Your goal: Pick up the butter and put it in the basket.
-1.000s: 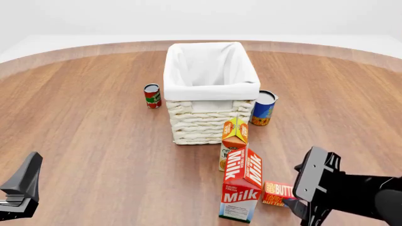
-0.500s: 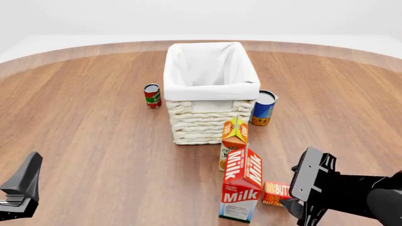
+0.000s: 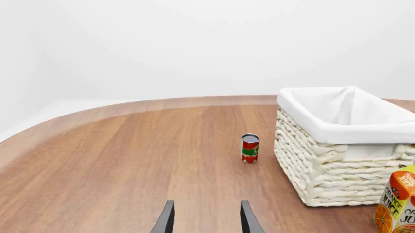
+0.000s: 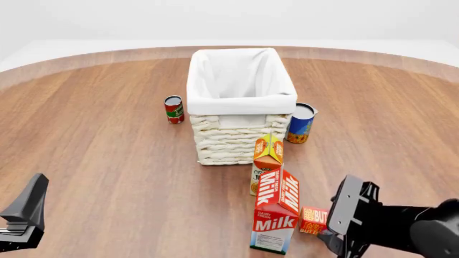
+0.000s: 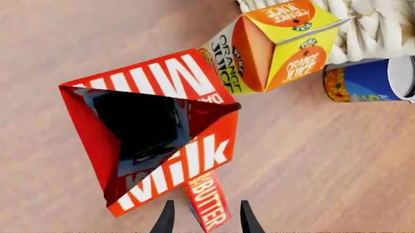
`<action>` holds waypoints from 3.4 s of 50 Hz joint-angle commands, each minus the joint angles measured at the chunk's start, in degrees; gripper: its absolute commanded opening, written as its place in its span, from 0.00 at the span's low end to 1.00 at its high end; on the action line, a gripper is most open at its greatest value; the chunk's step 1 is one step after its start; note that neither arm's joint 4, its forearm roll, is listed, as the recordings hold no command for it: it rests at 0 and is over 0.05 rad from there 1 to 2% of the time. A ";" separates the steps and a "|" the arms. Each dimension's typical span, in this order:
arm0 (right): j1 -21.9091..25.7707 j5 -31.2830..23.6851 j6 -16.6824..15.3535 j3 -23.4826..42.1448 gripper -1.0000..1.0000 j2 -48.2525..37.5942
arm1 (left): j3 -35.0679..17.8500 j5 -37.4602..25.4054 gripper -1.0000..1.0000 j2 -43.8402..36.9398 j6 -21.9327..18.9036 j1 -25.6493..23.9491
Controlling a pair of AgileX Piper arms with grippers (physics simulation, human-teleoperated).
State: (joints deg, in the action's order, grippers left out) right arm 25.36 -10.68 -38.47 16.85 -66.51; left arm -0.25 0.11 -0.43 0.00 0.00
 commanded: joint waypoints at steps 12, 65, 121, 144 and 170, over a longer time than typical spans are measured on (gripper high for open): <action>-0.65 2.26 -0.44 -0.68 1.00 -3.44 | 0.00 0.00 1.00 0.00 0.00 0.00; -1.25 -3.97 -4.07 4.28 0.00 -4.20 | 0.00 0.00 1.00 0.00 0.00 0.00; -4.02 -6.78 2.38 7.61 0.00 10.02 | 0.00 0.00 1.00 0.00 0.00 0.00; -5.58 -6.94 7.25 7.57 0.00 15.55 | 0.00 0.00 1.00 0.00 0.00 0.00; -2.63 -7.37 17.96 10.23 0.00 18.50 | 0.00 0.00 1.00 0.00 0.00 0.00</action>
State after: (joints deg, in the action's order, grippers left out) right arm 22.18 -18.23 -24.45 25.06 -48.97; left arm -0.25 0.11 -0.43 0.00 0.00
